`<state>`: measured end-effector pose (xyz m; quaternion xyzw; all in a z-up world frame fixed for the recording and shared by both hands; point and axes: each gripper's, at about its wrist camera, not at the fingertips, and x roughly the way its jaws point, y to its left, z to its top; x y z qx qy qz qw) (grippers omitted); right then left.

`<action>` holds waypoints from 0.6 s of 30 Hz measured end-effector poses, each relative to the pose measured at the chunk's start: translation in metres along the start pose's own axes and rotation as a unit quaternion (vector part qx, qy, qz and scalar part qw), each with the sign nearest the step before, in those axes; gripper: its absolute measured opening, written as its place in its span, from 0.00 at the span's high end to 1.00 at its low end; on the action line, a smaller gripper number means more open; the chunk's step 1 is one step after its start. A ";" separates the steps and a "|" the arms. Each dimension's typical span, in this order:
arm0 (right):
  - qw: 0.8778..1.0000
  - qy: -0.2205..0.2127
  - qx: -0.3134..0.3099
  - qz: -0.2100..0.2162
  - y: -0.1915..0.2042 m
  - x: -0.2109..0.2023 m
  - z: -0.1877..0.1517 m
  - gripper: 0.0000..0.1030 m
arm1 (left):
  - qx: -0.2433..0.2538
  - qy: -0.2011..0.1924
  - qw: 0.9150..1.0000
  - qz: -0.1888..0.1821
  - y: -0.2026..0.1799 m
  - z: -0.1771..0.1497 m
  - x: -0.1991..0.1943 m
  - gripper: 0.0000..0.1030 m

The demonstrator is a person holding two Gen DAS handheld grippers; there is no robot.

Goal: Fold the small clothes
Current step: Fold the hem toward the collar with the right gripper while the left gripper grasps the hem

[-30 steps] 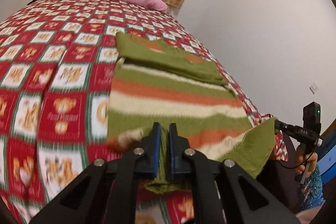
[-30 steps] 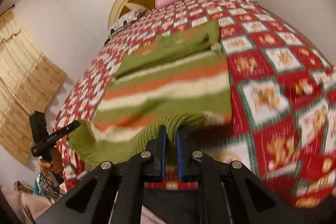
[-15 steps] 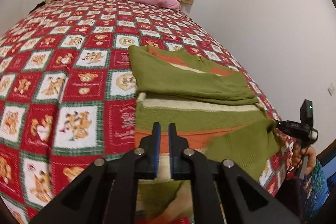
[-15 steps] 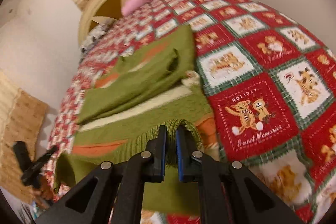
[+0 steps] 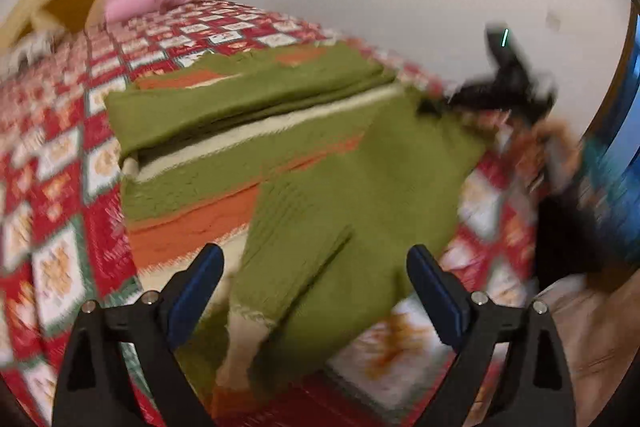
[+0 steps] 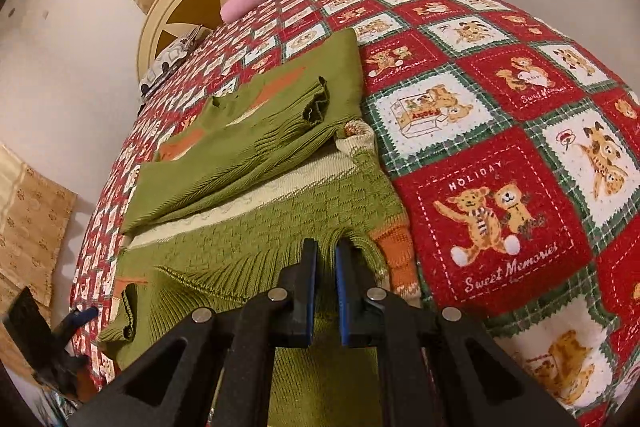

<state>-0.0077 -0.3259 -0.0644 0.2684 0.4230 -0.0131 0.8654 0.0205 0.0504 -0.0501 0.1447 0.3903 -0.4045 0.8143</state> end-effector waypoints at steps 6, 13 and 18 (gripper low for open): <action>1.000 0.009 0.003 0.004 0.000 0.000 0.002 0.91 | -0.105 0.009 0.994 -0.031 0.043 -0.002 0.018 0.70; 0.997 -0.013 0.053 0.054 -0.012 -0.011 0.007 0.89 | -0.198 -0.003 0.979 -0.053 0.067 -0.007 0.020 0.86; 0.986 -0.091 0.104 0.089 -0.025 -0.047 0.001 0.83 | -0.206 -0.002 0.977 -0.047 0.063 -0.004 0.026 0.77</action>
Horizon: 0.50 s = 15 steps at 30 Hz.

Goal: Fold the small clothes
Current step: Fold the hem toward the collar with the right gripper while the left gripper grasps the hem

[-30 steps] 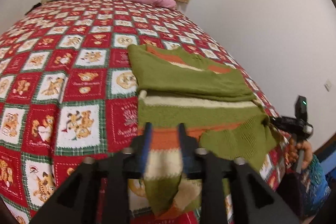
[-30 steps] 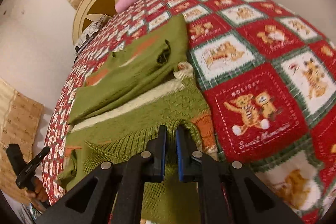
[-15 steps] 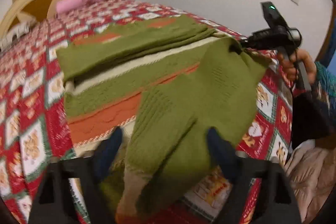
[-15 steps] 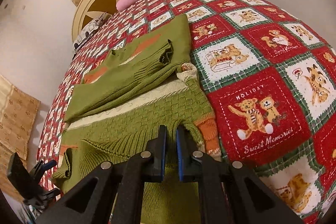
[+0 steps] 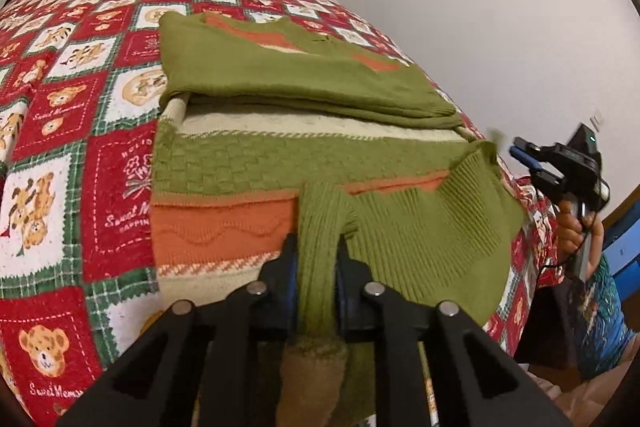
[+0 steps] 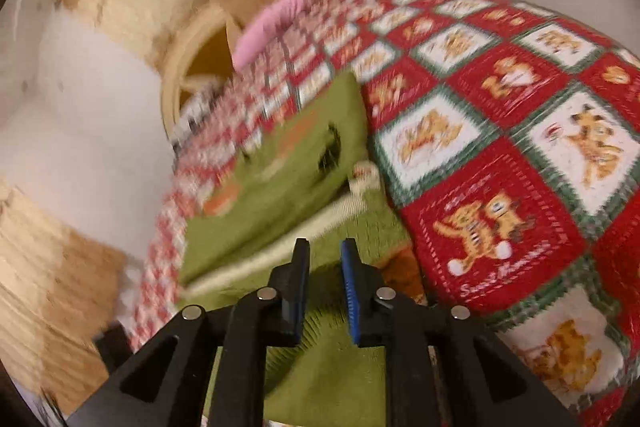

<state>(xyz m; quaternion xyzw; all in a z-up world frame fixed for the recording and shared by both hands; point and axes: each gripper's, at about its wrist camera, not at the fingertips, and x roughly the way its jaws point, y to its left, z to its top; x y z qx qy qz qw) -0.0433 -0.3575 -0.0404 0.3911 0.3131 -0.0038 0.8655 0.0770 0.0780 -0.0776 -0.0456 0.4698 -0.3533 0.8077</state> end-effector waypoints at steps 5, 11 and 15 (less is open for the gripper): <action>0.997 -0.014 -0.065 -0.048 0.010 -0.017 -0.011 0.80 | -0.001 -0.005 1.000 -0.012 -0.003 0.004 0.002 0.57; 0.968 -0.009 -0.234 -0.094 0.053 -0.003 -0.025 0.43 | 0.003 -0.016 1.000 0.000 -0.006 0.006 0.008 0.57; 0.951 0.023 -0.289 -0.110 0.065 0.034 -0.024 0.43 | -0.004 -0.014 1.000 -0.004 -0.003 0.005 0.005 0.56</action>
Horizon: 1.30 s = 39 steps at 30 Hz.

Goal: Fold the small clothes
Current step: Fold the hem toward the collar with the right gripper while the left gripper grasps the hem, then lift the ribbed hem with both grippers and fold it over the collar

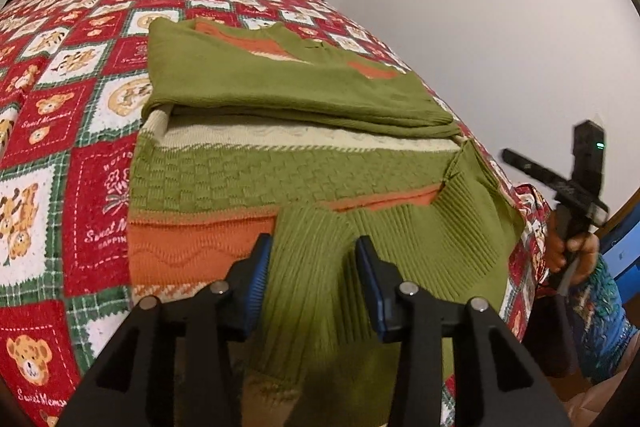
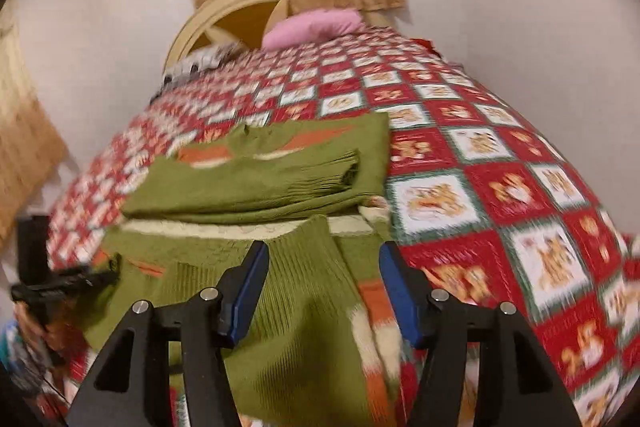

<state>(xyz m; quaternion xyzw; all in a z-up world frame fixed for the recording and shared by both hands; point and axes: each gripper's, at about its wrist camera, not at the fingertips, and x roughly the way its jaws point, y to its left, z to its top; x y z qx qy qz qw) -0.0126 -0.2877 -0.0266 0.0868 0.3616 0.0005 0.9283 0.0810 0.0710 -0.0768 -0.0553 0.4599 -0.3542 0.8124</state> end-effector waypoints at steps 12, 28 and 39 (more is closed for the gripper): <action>0.996 0.065 -0.049 -0.041 0.016 0.038 -0.008 0.90 | 0.048 0.013 0.998 0.032 -0.009 -0.005 -0.004 0.89; 0.998 0.008 0.023 -0.065 0.009 -0.022 -0.028 0.90 | -0.013 -0.019 0.998 0.061 0.003 -0.012 -0.012 0.83; 0.997 -0.054 -0.002 -0.049 0.025 -0.062 0.008 0.90 | -0.043 -0.070 0.995 0.049 0.004 0.016 -0.048 0.90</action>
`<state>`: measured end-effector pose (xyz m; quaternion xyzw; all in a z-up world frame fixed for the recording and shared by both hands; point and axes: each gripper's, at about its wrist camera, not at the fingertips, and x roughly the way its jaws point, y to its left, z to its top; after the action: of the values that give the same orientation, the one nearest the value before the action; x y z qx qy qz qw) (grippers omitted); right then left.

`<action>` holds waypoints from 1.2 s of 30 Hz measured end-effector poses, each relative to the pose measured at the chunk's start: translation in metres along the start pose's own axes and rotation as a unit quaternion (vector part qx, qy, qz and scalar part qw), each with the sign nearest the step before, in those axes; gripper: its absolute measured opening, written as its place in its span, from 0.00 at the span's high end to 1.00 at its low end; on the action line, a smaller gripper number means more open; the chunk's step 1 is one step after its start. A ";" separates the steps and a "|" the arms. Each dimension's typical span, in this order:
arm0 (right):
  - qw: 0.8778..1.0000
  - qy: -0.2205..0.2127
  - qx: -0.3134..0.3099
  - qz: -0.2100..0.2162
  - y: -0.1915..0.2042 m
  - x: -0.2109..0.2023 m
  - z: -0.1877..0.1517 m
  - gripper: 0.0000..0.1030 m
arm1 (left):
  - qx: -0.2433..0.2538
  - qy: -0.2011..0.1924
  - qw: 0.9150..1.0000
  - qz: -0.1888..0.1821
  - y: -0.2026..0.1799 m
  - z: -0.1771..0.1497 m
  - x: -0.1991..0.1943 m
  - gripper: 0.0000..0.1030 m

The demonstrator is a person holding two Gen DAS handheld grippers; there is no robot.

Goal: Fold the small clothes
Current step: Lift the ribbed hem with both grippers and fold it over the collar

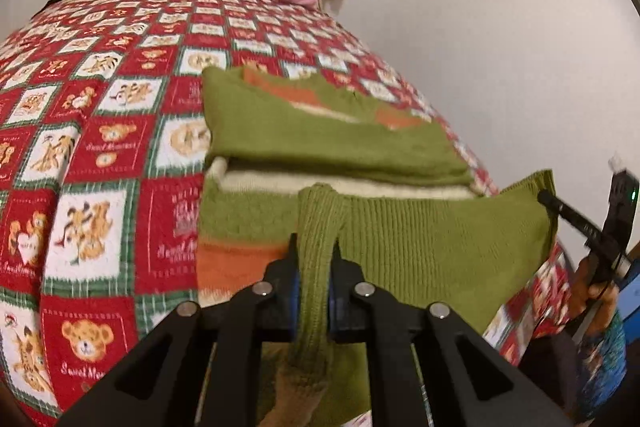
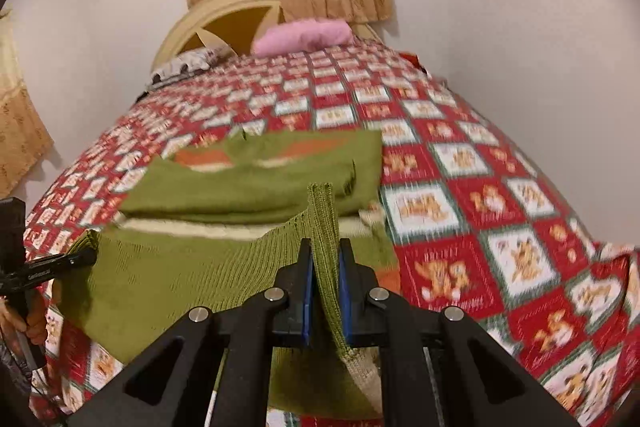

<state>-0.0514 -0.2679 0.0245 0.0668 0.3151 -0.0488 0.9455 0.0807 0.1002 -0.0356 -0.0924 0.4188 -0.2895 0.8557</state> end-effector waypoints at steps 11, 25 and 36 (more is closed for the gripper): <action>0.998 -0.025 -0.038 -0.040 0.015 0.035 0.041 0.90 | -0.028 -0.021 0.999 0.019 0.009 0.056 0.027 0.90; 0.997 -0.017 -0.034 -0.071 0.008 0.112 0.084 0.90 | -0.051 -0.022 0.998 0.028 0.025 0.113 0.081 0.90; 0.995 -0.012 -0.034 -0.092 0.002 0.182 0.117 0.90 | -0.062 -0.032 0.996 0.047 0.041 0.156 0.125 0.90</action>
<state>0.1630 -0.2930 0.0082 0.0052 0.3098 -0.1253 0.9425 0.2781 0.0490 -0.0370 -0.1350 0.4120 -0.2188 0.8742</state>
